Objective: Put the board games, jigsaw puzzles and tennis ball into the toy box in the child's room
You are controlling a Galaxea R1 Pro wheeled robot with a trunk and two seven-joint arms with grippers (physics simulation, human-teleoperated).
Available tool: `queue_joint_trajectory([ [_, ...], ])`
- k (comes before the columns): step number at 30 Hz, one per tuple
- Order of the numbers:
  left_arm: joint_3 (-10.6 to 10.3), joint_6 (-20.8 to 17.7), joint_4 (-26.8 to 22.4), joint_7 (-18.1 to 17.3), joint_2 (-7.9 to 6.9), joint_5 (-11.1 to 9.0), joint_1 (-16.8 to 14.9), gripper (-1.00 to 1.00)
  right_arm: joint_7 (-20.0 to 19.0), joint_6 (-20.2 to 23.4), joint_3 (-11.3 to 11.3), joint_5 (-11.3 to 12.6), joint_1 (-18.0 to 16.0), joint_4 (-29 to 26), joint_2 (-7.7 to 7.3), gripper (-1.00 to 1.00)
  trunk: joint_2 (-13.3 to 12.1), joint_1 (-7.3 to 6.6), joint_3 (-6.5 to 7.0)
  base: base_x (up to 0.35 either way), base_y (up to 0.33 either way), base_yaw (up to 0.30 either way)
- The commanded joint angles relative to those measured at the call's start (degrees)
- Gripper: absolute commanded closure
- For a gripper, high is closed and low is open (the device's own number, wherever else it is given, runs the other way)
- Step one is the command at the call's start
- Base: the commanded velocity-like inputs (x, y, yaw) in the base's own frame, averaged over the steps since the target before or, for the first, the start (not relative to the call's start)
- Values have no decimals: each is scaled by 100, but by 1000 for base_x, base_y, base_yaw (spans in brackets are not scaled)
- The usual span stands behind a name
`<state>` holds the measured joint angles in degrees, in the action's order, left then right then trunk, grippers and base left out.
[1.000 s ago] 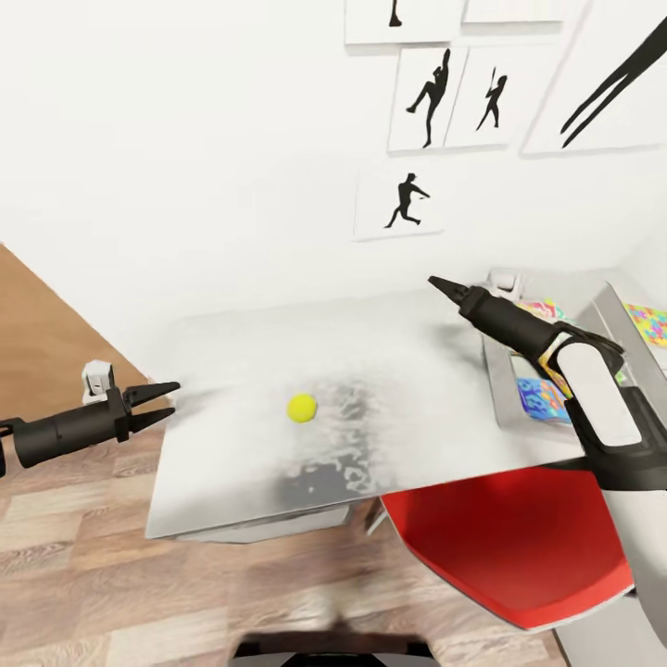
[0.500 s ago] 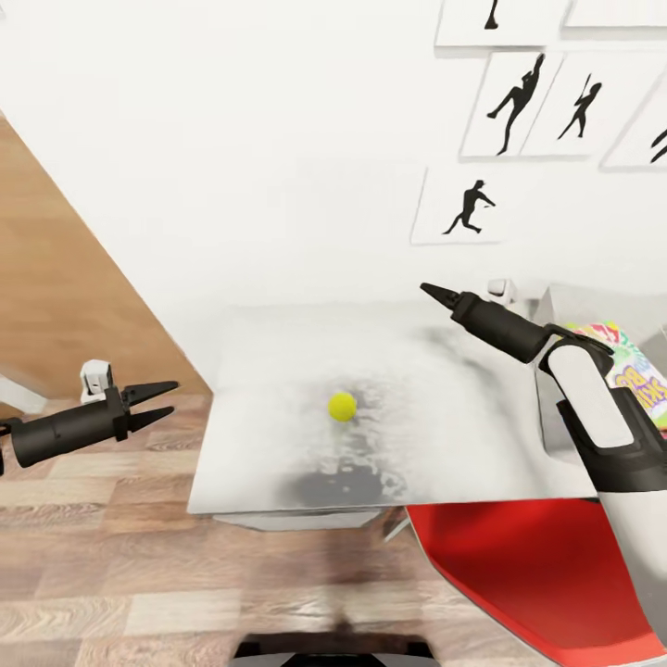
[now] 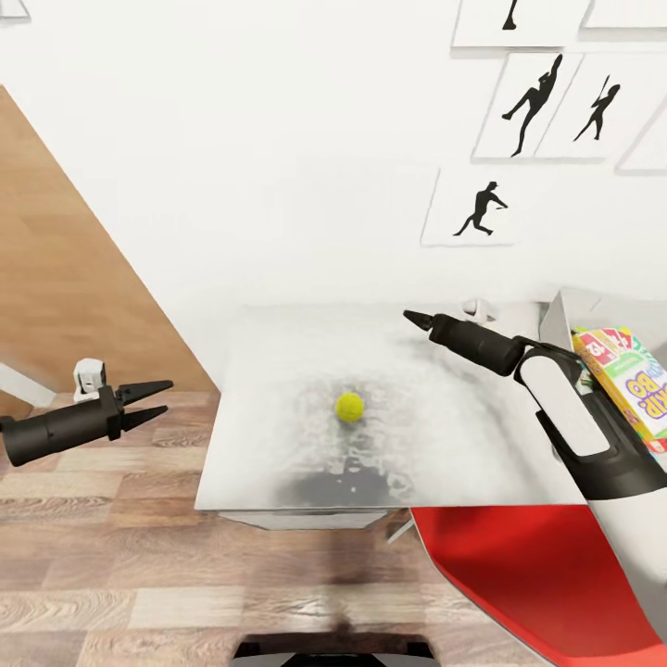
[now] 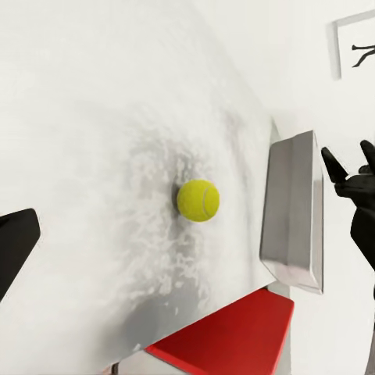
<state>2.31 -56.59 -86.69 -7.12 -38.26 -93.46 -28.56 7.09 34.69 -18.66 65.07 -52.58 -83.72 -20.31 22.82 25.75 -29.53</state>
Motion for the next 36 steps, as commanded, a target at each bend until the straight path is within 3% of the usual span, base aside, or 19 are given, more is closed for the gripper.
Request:
queue_joint_trajectory([
  [1,3,-19,2,-55,-2,53,-4,-100,63,4,-12,62,-6,-8,-5,-100,10,3,-9,0,0,16],
  [4,4,-19,14,-51,-31,59,-3,-100,409,8,-68,61,-6,-6,-4,-100,10,3,-8,0,0,11],
  [7,5,-14,98,-48,-75,69,-2,-100,1050,63,-164,66,-6,-1,0,-100,10,3,-8,0,0,7],
  [8,5,-14,98,-48,-75,69,-2,-100,1050,63,-164,66,-6,-1,0,-100,10,3,-8,0,0,5],
  [12,6,-8,339,-46,-102,77,-1,-100,1822,440,-318,82,-6,2,85,-100,10,3,-8,0,0,3],
  [14,6,-7,409,-45,-106,78,-1,-100,1952,572,-342,81,-6,3,138,-100,10,3,-8,0,0,2],
  [18,6,2,680,-45,-115,81,-1,-100,2269,1009,-398,61,-6,4,433,-100,10,3,-8,0,0,1],
  [19,6,2,680,-45,-115,81,-1,-100,2269,1009,-398,61,-6,4,433,-100,10,3,-8,0,0,0],
  [22,6,4,818,-44,-118,81,-1,-100,2424,1180,-417,47,-6,7,639,-100,10,3,-8,0,0,0],
  [31,6,7,989,-44,-120,90,-1,-100,2869,1318,-432,54,-6,2,938,-100,10,3,-8,0,0,0],
  [36,6,7,1129,-47,-120,95,-1,-100,2980,1349,-434,60,-6,-1,1008,-100,10,3,-8,0,0,0],
])
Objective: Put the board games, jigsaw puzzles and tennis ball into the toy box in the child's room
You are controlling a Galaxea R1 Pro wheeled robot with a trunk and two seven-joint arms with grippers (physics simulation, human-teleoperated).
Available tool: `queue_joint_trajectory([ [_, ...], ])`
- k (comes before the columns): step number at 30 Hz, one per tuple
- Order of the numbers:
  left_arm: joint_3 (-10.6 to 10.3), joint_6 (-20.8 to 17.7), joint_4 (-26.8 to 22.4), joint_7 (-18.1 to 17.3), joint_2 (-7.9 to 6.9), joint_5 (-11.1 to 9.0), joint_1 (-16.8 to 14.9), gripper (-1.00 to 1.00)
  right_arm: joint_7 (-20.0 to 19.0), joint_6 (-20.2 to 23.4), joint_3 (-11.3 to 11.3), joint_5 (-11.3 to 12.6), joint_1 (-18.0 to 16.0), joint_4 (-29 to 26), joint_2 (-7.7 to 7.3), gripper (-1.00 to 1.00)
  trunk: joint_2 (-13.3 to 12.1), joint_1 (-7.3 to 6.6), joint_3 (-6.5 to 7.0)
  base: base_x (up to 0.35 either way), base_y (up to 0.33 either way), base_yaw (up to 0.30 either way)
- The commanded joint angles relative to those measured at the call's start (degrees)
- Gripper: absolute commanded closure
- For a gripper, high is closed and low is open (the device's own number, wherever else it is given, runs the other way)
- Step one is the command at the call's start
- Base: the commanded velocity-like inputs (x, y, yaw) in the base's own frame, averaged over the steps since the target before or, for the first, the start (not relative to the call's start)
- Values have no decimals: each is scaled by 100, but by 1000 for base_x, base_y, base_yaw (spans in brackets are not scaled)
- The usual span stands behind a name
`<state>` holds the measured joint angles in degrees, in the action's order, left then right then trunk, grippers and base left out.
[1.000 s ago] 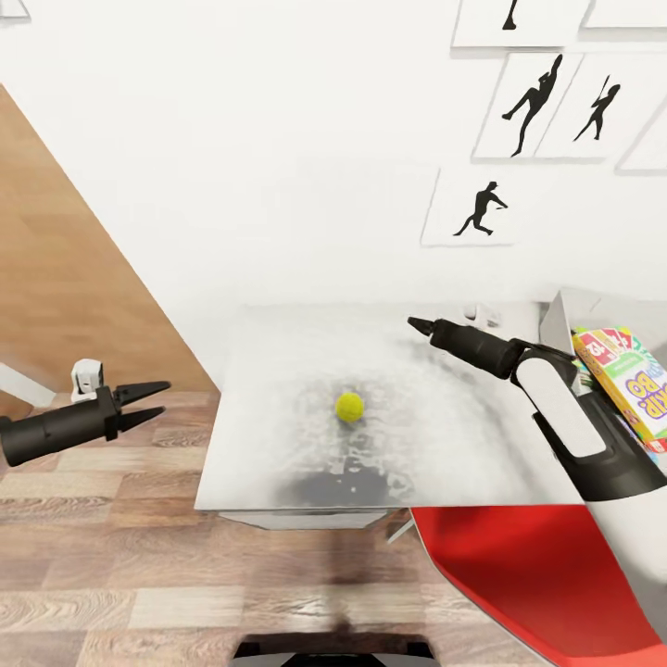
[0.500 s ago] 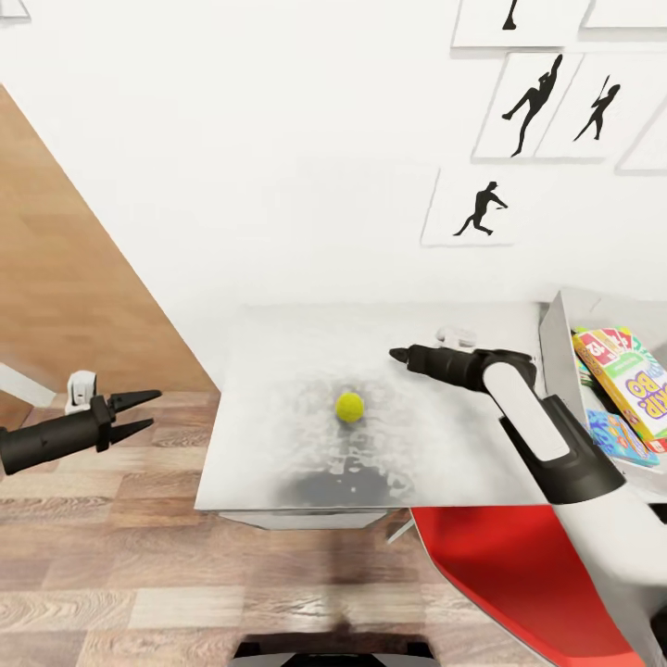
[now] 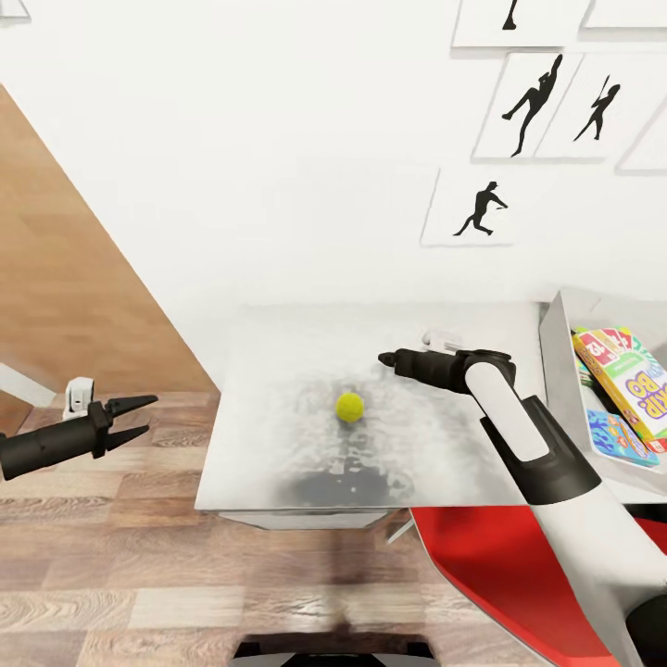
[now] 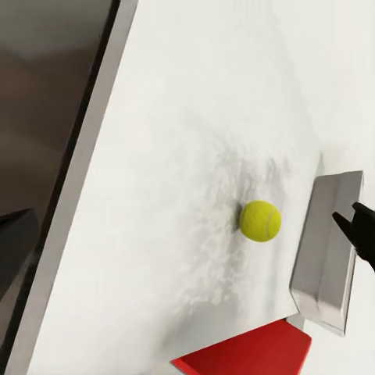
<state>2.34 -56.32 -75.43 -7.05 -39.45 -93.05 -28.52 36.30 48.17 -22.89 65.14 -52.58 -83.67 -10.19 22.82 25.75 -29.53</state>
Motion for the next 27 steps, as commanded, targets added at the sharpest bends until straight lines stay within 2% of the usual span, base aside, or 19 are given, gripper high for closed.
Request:
queue_joint_trajectory([
  [1,2,-20,44,-54,-1,55,-4,-100,82,7,-12,54,-7,-6,10,-100,10,3,-8,0,0,0],
  [13,-4,-19,290,-52,13,59,-5,-100,163,31,-13,59,-7,-16,69,-100,10,3,-8,0,0,0],
  [27,-5,-19,356,-51,16,59,-5,-100,171,34,-20,63,-7,-18,127,-100,10,3,-8,0,0,16],
])
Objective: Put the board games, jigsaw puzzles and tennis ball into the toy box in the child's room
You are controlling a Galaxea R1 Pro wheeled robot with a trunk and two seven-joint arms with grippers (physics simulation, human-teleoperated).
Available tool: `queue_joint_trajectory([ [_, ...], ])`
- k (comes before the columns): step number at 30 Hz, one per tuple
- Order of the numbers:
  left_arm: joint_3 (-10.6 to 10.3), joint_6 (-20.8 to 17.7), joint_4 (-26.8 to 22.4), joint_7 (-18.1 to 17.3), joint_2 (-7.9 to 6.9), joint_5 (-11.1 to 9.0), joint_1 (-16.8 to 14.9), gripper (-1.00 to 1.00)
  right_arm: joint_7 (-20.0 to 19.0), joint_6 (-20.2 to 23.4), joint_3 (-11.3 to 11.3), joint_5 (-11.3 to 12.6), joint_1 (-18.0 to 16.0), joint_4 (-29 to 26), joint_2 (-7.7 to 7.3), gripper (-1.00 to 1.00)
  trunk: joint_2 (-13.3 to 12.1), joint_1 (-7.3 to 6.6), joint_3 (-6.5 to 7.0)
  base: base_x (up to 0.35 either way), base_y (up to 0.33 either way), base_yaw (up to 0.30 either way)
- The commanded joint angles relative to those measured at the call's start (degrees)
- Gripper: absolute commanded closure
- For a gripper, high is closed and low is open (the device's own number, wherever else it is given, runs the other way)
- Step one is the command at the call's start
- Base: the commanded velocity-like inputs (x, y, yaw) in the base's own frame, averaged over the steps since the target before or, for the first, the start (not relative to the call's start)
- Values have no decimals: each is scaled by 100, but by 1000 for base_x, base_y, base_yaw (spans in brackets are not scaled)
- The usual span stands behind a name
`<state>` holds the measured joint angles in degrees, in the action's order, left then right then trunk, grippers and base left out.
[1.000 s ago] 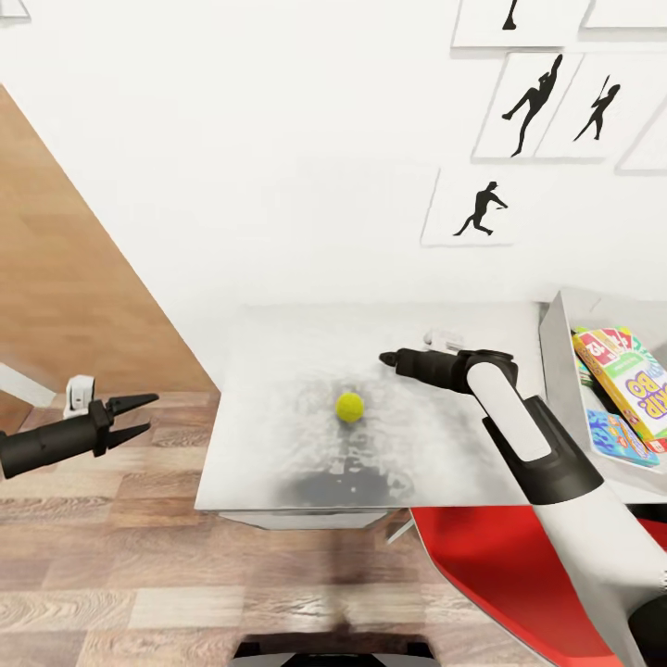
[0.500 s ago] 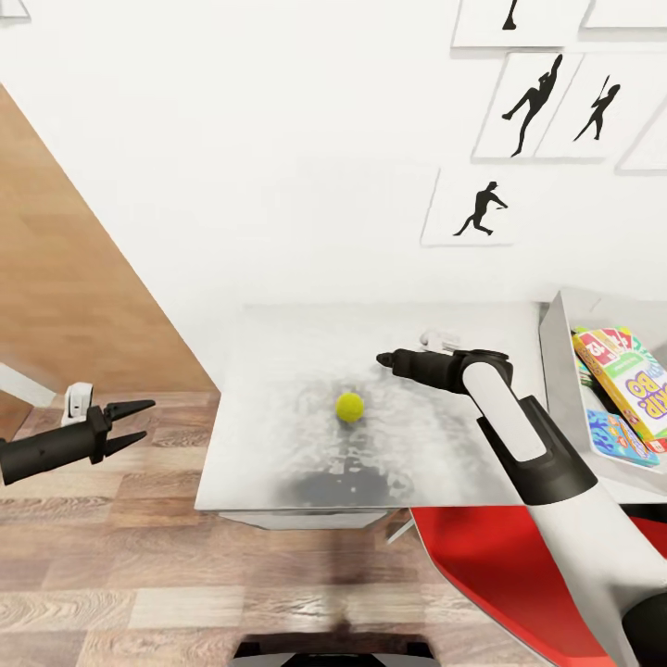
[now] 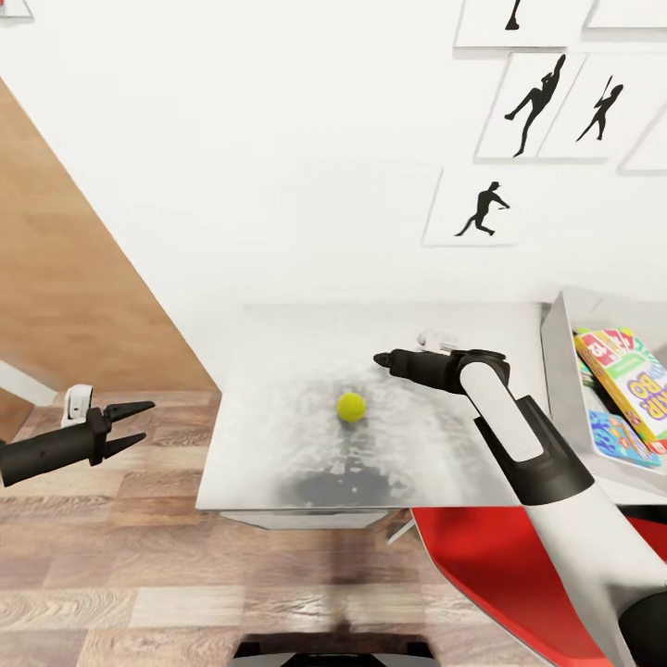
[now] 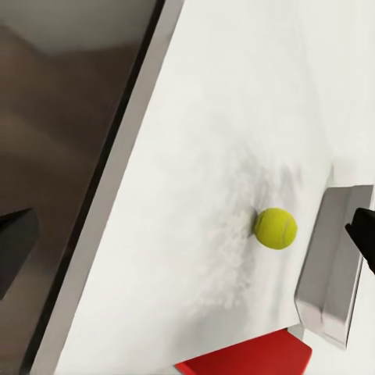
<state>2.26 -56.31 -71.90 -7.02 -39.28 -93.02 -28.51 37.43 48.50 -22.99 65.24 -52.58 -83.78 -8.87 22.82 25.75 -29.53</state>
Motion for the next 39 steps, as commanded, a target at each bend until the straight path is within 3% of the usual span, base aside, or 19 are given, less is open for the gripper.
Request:
queue_joint_trajectory([
  [1,3,-20,3,-54,-1,56,-6,-100,59,1,-11,53,-6,-6,-5,-100,10,3,-8,0,0,103],
  [8,-3,-20,13,-54,-1,56,-6,-100,61,1,-154,57,-6,-1,77,-100,10,3,-8,0,0,189],
  [15,-5,-20,17,-54,0,56,-6,-100,67,-5,-448,50,-7,3,117,-100,10,3,-8,0,0,112],
  [39,-14,-20,18,-47,7,63,-6,-100,70,-4,-564,43,-6,124,131,-100,10,3,-8,0,0,16],
])
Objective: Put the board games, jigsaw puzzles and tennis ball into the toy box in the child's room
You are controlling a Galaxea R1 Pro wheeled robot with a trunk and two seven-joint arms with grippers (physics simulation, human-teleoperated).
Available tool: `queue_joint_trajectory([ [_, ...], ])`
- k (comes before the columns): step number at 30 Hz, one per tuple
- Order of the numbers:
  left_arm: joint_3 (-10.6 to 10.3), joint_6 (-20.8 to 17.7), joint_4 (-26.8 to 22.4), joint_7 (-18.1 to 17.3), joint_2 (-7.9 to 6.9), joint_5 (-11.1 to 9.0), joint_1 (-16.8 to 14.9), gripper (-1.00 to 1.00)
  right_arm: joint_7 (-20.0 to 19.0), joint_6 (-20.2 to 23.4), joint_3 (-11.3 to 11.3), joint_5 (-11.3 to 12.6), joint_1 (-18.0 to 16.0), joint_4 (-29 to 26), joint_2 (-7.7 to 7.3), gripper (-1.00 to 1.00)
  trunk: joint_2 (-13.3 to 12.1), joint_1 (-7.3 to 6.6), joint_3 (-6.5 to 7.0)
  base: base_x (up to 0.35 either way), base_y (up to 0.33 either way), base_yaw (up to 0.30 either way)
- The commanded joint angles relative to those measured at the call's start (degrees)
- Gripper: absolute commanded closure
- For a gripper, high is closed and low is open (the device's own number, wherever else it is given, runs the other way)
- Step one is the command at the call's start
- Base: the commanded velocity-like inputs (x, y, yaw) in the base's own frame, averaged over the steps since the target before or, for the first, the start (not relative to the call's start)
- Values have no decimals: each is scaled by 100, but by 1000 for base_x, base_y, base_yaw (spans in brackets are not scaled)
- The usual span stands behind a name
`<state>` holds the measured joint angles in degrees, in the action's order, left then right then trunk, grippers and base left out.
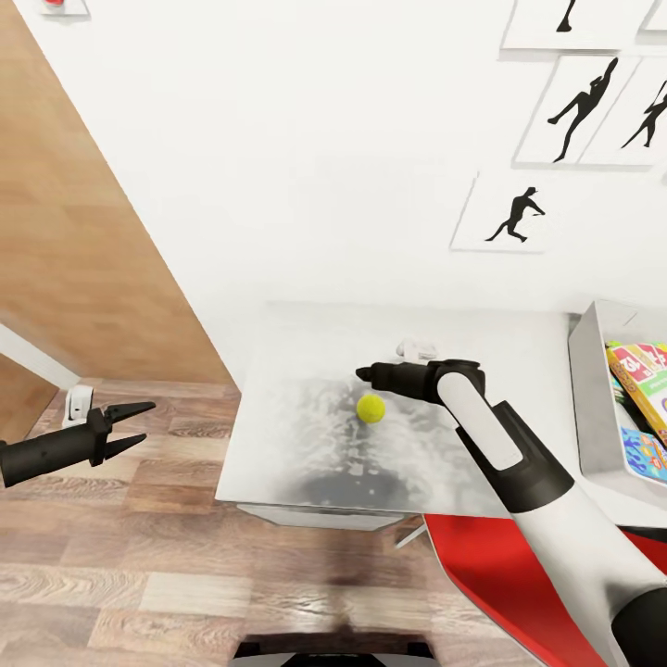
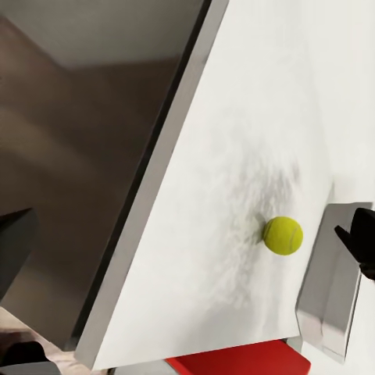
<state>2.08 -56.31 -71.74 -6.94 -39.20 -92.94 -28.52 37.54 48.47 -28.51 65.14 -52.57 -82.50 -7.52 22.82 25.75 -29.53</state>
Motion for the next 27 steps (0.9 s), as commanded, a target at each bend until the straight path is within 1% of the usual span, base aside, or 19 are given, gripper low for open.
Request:
queue_joint_trajectory([
  [1,4,-20,2,-55,-1,55,-4,-100,59,-1,-11,54,-7,-5,-5,-100,10,3,-8,0,0,1],
  [7,3,-20,2,-54,3,76,-4,-100,28,-12,-22,57,-7,405,1,-100,10,3,-8,0,0,0],
  [11,1,-20,2,-53,6,80,-4,-100,14,-17,-38,65,-7,536,16,-100,10,3,-8,0,0,0],
  [15,-2,-20,2,-53,7,81,-4,-100,9,-19,-83,71,-7,586,36,-100,10,3,-8,0,0,0],
  [18,-4,-20,2,-53,8,82,-4,-100,4,-20,-151,79,-7,629,82,-100,10,3,-8,0,0,0],
  [27,-4,-20,2,-57,9,83,-4,-100,2,-22,-207,85,-7,662,192,-100,10,3,-8,0,0,0],
])
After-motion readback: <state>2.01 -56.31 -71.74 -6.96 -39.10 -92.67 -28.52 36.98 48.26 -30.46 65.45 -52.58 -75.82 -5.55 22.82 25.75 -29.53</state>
